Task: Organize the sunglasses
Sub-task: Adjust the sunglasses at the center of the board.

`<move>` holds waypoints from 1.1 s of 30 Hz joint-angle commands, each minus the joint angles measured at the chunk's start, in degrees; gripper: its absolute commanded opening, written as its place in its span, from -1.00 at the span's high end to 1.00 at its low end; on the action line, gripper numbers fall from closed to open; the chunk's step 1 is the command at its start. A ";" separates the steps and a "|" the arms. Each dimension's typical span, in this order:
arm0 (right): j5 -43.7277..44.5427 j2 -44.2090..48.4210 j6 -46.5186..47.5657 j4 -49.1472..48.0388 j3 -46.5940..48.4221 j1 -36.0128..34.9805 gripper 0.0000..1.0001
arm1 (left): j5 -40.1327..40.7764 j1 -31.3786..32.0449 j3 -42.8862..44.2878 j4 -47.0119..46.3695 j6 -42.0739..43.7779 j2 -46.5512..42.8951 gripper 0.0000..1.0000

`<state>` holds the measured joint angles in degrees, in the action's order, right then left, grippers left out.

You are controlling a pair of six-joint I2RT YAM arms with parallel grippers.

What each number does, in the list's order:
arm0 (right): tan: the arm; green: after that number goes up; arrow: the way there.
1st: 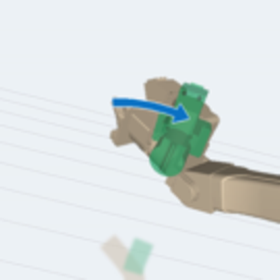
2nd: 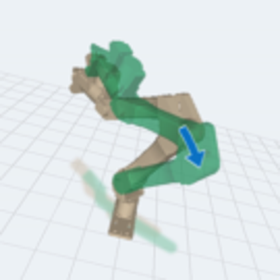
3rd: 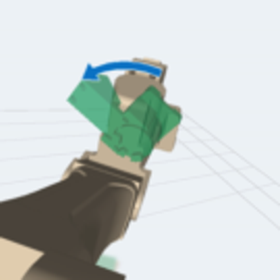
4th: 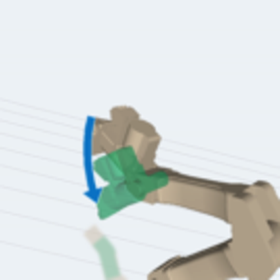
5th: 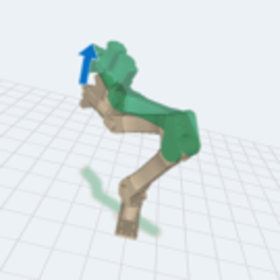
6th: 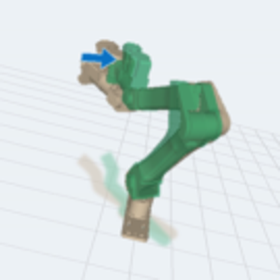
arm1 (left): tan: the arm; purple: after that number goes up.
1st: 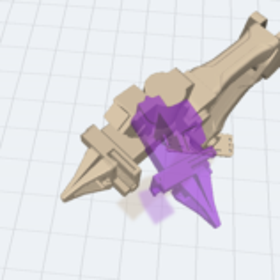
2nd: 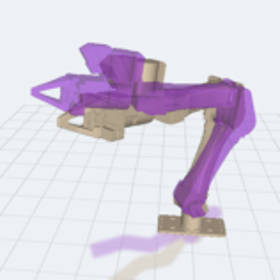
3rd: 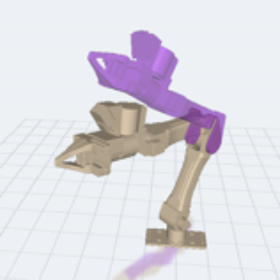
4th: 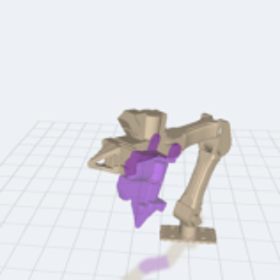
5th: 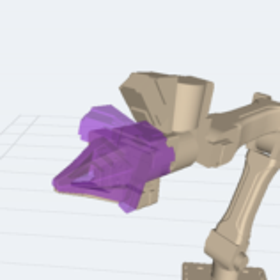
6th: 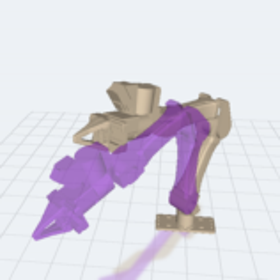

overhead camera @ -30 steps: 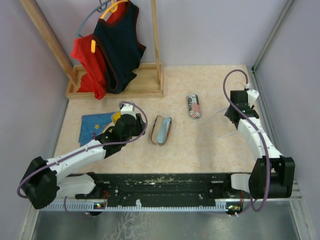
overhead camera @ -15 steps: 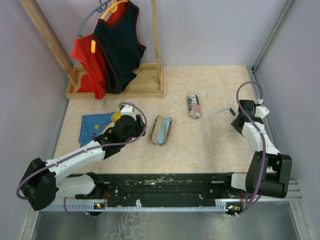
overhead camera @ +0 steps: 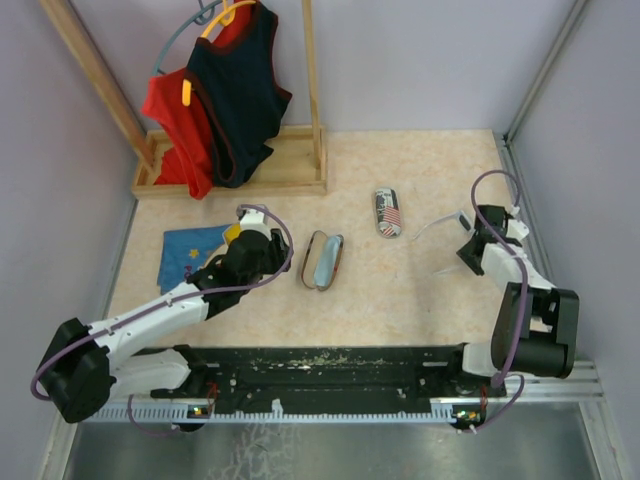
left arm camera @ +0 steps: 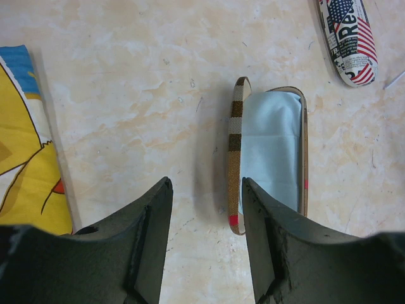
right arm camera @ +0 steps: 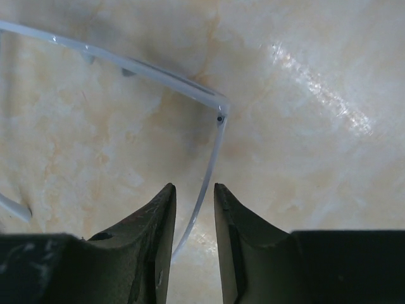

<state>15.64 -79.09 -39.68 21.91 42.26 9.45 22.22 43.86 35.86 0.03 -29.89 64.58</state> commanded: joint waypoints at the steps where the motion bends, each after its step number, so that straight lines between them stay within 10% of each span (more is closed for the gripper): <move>1: -6.22 3.57 -1.81 -4.15 -3.38 0.30 0.39 | -0.24 -0.36 -0.44 -1.00 -0.01 -0.99 -0.08; 24: -23.20 -3.36 -2.37 -12.20 0.37 -16.51 0.24 | 1.23 -0.43 -0.50 0.30 0.00 -1.15 -0.09; 33: -17.30 7.60 12.41 -1.22 5.49 -18.77 0.16 | 1.19 -0.44 -0.55 0.70 -0.02 -2.05 -0.10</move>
<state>-6.85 -78.50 -36.42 16.16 42.54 -9.32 22.96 43.86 35.86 0.30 -29.89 64.29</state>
